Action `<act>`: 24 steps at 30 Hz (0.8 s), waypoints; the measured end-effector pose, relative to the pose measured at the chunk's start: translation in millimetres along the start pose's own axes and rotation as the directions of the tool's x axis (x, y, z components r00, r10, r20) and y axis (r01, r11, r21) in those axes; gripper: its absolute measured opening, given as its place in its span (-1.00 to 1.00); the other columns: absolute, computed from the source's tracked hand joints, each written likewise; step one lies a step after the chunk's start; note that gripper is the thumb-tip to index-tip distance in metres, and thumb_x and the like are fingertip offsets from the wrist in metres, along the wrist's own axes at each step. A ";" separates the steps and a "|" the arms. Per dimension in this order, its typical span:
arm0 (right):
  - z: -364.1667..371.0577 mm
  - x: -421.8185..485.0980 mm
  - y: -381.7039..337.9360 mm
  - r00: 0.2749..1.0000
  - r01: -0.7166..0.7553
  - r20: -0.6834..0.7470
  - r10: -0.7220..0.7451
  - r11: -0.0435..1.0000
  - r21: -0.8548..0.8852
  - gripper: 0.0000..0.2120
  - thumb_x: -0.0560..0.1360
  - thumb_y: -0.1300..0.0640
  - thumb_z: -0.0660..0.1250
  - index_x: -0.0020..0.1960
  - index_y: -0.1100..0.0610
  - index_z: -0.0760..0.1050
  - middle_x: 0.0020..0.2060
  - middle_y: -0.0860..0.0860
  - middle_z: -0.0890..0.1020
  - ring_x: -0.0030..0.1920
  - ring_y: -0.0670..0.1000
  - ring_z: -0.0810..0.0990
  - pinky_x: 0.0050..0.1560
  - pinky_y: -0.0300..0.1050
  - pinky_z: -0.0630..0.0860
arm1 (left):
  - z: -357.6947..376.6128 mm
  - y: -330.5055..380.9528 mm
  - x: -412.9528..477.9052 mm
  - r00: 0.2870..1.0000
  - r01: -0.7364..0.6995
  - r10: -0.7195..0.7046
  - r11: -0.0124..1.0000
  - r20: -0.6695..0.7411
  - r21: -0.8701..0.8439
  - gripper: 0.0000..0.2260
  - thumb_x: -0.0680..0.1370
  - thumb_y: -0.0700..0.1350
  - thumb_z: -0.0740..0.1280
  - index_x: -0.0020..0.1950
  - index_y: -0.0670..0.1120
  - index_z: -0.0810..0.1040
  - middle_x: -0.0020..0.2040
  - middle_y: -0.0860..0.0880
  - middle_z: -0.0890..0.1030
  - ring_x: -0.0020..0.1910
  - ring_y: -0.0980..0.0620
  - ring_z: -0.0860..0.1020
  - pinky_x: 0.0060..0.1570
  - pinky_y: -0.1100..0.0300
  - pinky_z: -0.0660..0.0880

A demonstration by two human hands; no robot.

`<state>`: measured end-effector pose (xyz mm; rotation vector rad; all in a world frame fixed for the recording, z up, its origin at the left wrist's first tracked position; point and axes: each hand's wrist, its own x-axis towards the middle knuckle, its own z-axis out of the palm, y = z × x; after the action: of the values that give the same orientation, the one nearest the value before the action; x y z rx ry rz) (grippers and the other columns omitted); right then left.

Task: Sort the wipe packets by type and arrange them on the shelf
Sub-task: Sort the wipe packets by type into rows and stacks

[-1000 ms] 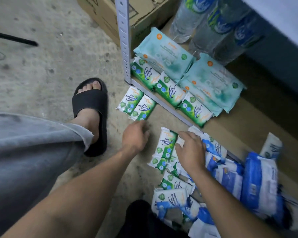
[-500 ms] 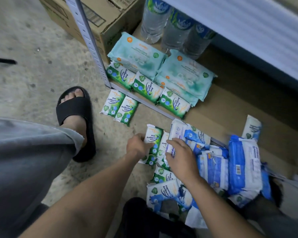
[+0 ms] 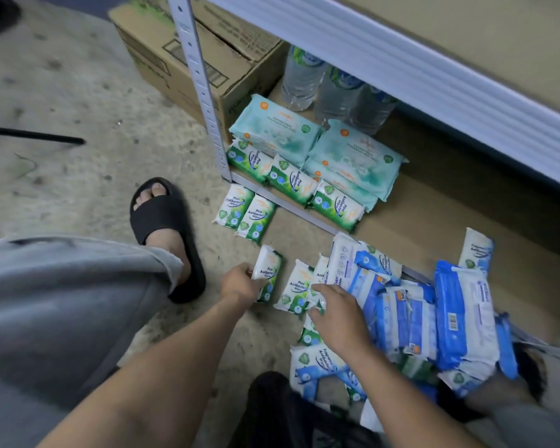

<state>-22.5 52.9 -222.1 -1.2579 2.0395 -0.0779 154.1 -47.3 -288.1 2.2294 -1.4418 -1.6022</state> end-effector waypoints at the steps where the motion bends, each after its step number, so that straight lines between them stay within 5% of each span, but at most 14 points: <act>1: 2.9 -1.6 -3.0 1.000 0.000 0.000 0.000 1.000 -0.024 -0.54 0.55 0.13 0.32 0.45 0.03 0.44 0.35 -0.03 0.51 0.36 0.03 0.44 0.36 -0.06 0.40 | -3.8 -4.1 -0.8 1.000 0.003 -0.003 1.000 -0.009 -0.025 -0.87 0.45 -0.12 0.51 -0.07 -0.08 0.61 -0.15 -0.04 0.67 -0.14 -0.08 0.62 -0.09 0.10 0.54; 6: 20.6 -0.7 -18.8 0.999 0.051 0.024 -0.048 0.985 -0.163 -0.53 0.58 0.17 0.23 0.48 0.03 0.39 0.40 -0.05 0.46 0.37 0.02 0.42 0.34 -0.04 0.43 | -17.7 -26.6 -3.8 0.996 0.063 -0.065 0.997 -0.057 -0.038 -0.87 0.47 -0.12 0.47 0.00 -0.02 0.64 -0.11 -0.04 0.68 -0.09 -0.05 0.62 -0.03 0.16 0.56; 10: 38.9 12.8 -31.3 0.993 0.036 0.113 -0.024 0.994 -0.100 -0.48 0.56 0.18 0.27 0.51 0.11 0.35 0.47 0.01 0.40 0.46 0.03 0.35 0.45 -0.09 0.31 | -20.8 -38.8 -0.6 0.997 0.045 -0.046 0.999 -0.069 -0.014 -0.84 0.50 -0.13 0.43 0.07 -0.01 0.64 -0.05 -0.05 0.69 -0.01 -0.08 0.63 0.07 0.09 0.57; 16: 55.5 32.7 -39.0 0.962 -0.050 0.254 0.101 0.978 -0.201 -0.34 0.58 0.11 0.26 0.60 0.19 0.10 0.62 0.08 0.00 0.58 0.11 0.09 0.43 0.00 0.28 | -20.4 -44.9 6.5 0.995 0.028 -0.029 1.000 -0.093 -0.009 -0.82 0.53 -0.11 0.40 0.12 -0.02 0.64 -0.03 -0.01 0.69 0.00 -0.03 0.62 0.06 0.20 0.52; 24: 78.0 36.0 -47.6 0.952 0.036 0.303 0.040 0.970 -0.242 -0.32 0.57 0.10 0.24 0.61 0.14 0.07 0.62 -0.04 0.00 0.59 0.20 -0.06 0.49 0.08 0.20 | -22.8 -51.9 13.5 0.993 0.021 -0.025 0.999 -0.116 -0.031 -0.85 0.52 -0.12 0.39 0.08 -0.04 0.65 -0.08 0.03 0.70 -0.06 0.02 0.63 0.03 0.19 0.54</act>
<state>51.3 23.4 -279.7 -1.3233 1.8181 0.3609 205.5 -37.5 -313.7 2.2890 -1.3593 -1.4620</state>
